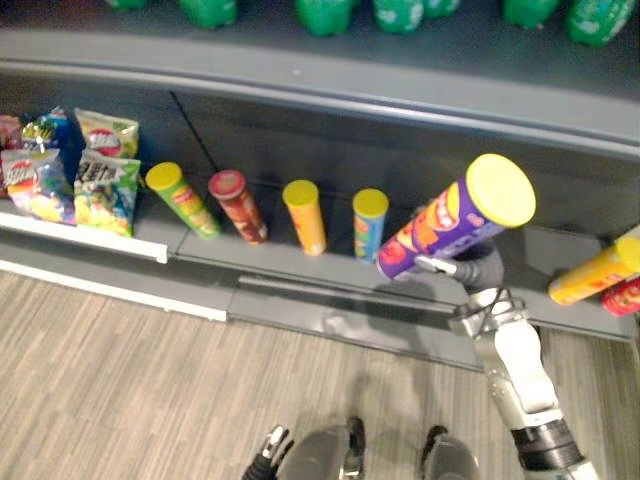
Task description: Put the gum and the chips on the shelf.
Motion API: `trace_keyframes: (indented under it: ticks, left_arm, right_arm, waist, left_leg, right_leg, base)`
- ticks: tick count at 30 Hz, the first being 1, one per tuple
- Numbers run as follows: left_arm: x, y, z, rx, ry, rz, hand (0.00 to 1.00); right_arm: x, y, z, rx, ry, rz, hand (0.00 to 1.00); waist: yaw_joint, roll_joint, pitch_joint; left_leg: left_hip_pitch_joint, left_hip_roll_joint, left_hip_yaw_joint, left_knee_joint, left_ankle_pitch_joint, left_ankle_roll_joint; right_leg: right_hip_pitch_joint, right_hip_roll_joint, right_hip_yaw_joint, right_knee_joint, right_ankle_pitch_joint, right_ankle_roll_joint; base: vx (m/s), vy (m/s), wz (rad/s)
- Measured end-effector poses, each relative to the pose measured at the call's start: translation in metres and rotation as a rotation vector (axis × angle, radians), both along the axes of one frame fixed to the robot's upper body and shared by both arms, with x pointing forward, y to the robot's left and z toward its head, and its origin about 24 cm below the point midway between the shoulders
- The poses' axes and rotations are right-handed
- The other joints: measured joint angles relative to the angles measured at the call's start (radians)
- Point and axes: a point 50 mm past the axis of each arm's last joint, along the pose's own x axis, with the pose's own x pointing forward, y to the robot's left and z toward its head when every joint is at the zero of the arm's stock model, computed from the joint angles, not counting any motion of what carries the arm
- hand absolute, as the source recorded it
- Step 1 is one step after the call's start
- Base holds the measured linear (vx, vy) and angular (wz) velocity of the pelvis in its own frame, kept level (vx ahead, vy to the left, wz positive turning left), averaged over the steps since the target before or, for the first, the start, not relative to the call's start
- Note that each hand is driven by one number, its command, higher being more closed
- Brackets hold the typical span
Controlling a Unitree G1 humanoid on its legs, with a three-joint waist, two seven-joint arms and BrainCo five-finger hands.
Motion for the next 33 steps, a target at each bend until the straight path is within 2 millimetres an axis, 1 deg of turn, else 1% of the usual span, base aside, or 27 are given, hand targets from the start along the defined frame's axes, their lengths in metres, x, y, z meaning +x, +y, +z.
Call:
trace_keyframes:
  ticks: [1,2,3,6,8,10,11,12,13,15,16,19,21,23,24,25,27,28,29,31,33]
  left_arm:
    - [0.000,0.000,0.000,0.013,0.000,-0.008,0.00]
    - [0.000,0.002,0.001,0.036,-0.003,-0.001,0.00]
    - [0.000,0.003,0.001,0.046,-0.001,0.005,0.00]
    - [-0.001,0.006,0.000,0.086,0.019,0.039,0.00]
    - [-0.002,0.008,0.000,0.115,0.031,0.068,0.00]
    - [-0.003,0.013,-0.001,0.160,0.056,0.086,0.00]
    - [-0.005,0.014,-0.002,0.185,0.076,0.101,0.00]
    - [-0.005,0.015,-0.002,0.201,0.076,0.100,0.00]
    - [-0.004,0.016,-0.001,0.225,0.077,0.103,0.00]
    - [-0.004,0.019,-0.001,0.261,0.091,0.114,0.00]
    - [-0.005,0.021,-0.001,0.281,0.103,0.122,0.00]
    - [-0.004,0.023,-0.001,0.306,0.119,0.146,0.00]
    - [0.000,0.024,-0.001,0.318,0.117,0.158,0.00]
    - [0.011,0.024,0.001,0.330,0.095,0.162,0.00]
    - [0.014,0.023,0.002,0.334,0.086,0.157,0.00]
    - [0.019,0.023,0.004,0.344,0.070,0.145,0.00]
    - [0.037,0.022,0.010,0.347,0.004,0.140,0.00]
    - [0.042,0.022,0.012,0.347,-0.013,0.138,0.00]
    - [0.051,0.021,0.016,0.344,-0.046,0.134,0.00]
    - [0.059,0.020,0.019,0.343,-0.071,0.132,0.00]
    - [0.065,0.016,0.020,0.335,-0.086,0.117,0.00]
  right_arm:
    - [0.000,-0.002,-0.002,0.000,0.010,-0.007,1.00]
    - [-0.001,-0.005,-0.007,0.000,0.028,-0.020,1.00]
    - [-0.002,-0.006,-0.009,-0.001,0.036,-0.023,1.00]
    - [-0.007,-0.008,-0.017,0.007,0.065,-0.026,1.00]
    - [-0.007,-0.009,-0.018,0.020,0.071,-0.027,1.00]
    - [-0.009,-0.009,-0.020,0.021,0.081,-0.032,1.00]
    - [-0.010,-0.011,-0.024,0.021,0.095,-0.040,1.00]
    - [-0.012,-0.012,-0.025,0.020,0.099,-0.043,1.00]
    - [-0.013,-0.012,-0.027,0.020,0.106,-0.047,1.00]
    - [-0.014,-0.011,-0.029,0.012,0.112,-0.050,1.00]
    - [-0.014,-0.011,-0.031,-0.013,0.111,-0.061,1.00]
    - [-0.012,-0.013,-0.037,-0.028,0.137,-0.095,1.00]
    - [-0.009,-0.014,-0.044,-0.055,0.166,-0.124,1.00]
    - [-0.003,-0.017,-0.053,-0.083,0.203,-0.167,1.00]
    - [-0.001,-0.017,-0.054,-0.087,0.206,-0.180,1.00]
    - [0.003,-0.017,-0.052,-0.103,0.196,-0.200,1.00]
    - [0.019,-0.018,-0.037,-0.112,0.136,-0.250,1.00]
    - [0.023,-0.019,-0.033,-0.115,0.120,-0.265,1.00]
    - [0.030,-0.020,-0.026,-0.109,0.096,-0.295,1.00]
    - [0.039,-0.020,-0.017,-0.114,0.064,-0.332,1.00]
    - [0.051,-0.022,-0.006,-0.125,0.031,-0.370,1.00]
  waist:
    - [-0.001,0.000,0.000]
    - [-0.004,0.000,0.000]
    - [-0.006,0.000,0.000]
    - [-0.011,-0.001,-0.001]
    - [-0.019,-0.003,-0.001]
    - [-0.029,-0.009,-0.001]
    - [-0.036,-0.009,-0.001]
    - [-0.037,-0.009,-0.001]
    - [-0.037,-0.014,-0.004]
    - [-0.039,-0.023,-0.009]
    - [-0.045,-0.027,-0.011]
    - [-0.046,-0.029,-0.012]
    - [-0.049,-0.030,-0.012]
    - [-0.047,-0.029,-0.011]
    - [-0.047,-0.028,-0.010]
    - [-0.047,-0.025,-0.007]
    - [-0.048,-0.018,0.039]
    - [-0.049,-0.014,0.051]
    - [-0.050,-0.007,0.077]
    - [-0.043,0.000,0.106]
    - [-0.035,0.021,0.139]
  left_leg:
    - [0.002,0.002,-0.001,-0.009,0.007,-0.010]
    - [0.012,0.005,-0.009,-0.031,0.024,-0.034]
    - [0.019,0.006,-0.018,-0.044,0.033,-0.034]
    - [0.056,0.015,-0.056,-0.127,0.076,-0.055]
    - [0.056,0.026,-0.049,-0.178,0.080,-0.054]
    - [0.061,0.054,0.008,-0.204,0.089,-0.061]
    - [0.072,0.067,0.036,-0.224,0.113,-0.065]
    - [0.074,0.067,0.036,-0.233,0.125,-0.068]
    - [0.078,0.066,0.037,-0.250,0.137,-0.062]
    - [0.085,0.067,0.054,-0.278,0.151,-0.064]
    - [0.086,0.071,0.064,-0.293,0.165,-0.064]
    - [0.085,0.078,0.087,-0.314,0.188,-0.073]
    - [0.084,0.078,0.091,-0.330,0.205,-0.070]
    - [0.081,0.078,0.088,-0.333,0.210,-0.069]
    - [0.077,0.078,0.087,-0.329,0.210,-0.069]
    - [0.063,0.079,0.083,-0.315,0.209,-0.069]
    - [0.042,0.080,0.073,-0.272,0.209,-0.069]
    - [0.032,0.080,0.065,-0.259,0.208,-0.067]
    - [0.018,0.079,0.054,-0.234,0.205,-0.065]
    - [-0.010,0.077,0.049,-0.198,0.195,-0.064]
    - [-0.055,0.070,0.035,-0.150,0.181,-0.062]
  right_leg:
    - [0.005,0.004,-0.009,-0.010,0.000,0.000]
    - [0.017,0.006,-0.023,-0.025,0.000,0.000]
    - [0.025,0.007,-0.031,-0.032,0.000,0.000]
    - [0.058,0.022,-0.069,-0.062,-0.001,-0.001]
    - [0.060,0.027,-0.088,-0.080,-0.005,-0.007]
    - [0.067,0.026,-0.111,-0.099,-0.004,-0.007]
    - [0.076,0.026,-0.122,-0.098,-0.004,-0.007]
    - [0.079,0.026,-0.125,-0.097,-0.005,-0.008]
    - [0.079,0.027,-0.124,-0.099,-0.005,-0.008]
    - [0.077,0.028,-0.122,-0.111,-0.002,-0.009]
    - [0.074,0.032,-0.120,-0.117,0.004,-0.010]
    - [0.062,0.042,-0.111,-0.136,0.021,-0.015]
    - [0.052,0.045,-0.105,-0.140,0.027,-0.015]
    - [0.049,0.046,-0.105,-0.137,0.027,-0.016]
    - [0.047,0.046,-0.105,-0.134,0.027,-0.016]
    - [0.037,0.046,-0.106,-0.126,0.027,-0.016]
    - [0.022,0.039,-0.110,-0.098,0.023,-0.022]
    - [0.017,0.036,-0.114,-0.086,0.020,-0.025]
    - [0.011,0.029,-0.121,-0.062,0.012,-0.029]
    - [-0.020,0.014,-0.120,-0.007,-0.012,-0.028]
    - [-0.063,-0.007,-0.122,0.060,-0.038,-0.029]
  base:
    - [-0.04,-0.167,0.04]
    - [-0.03,-0.137,0.11]
    - [-0.04,-0.170,0.17]
    - [-0.07,-0.182,0.26]
    - [-0.13,-0.151,0.30]
    - [-0.11,-0.142,0.36]
    - [-0.05,-0.097,0.29]
    - [-0.09,-0.084,0.20]
    - [-0.10,-0.046,0.04]
    - [-0.09,-0.036,0.00]
    - [-0.06,-0.027,-0.03]
    - [-0.03,-0.011,-0.11]
    - [0.00,-0.005,-0.05]
    - [0.01,-0.005,0.02]
    - [0.00,-0.008,0.04]
    - [0.02,-0.005,0.06]
    - [-0.01,-0.002,0.13]
    - [-0.06,0.005,0.27]
    - [-0.08,0.008,0.29]
    - [-0.09,0.004,0.23]
    - [-0.13,-0.001,0.21]
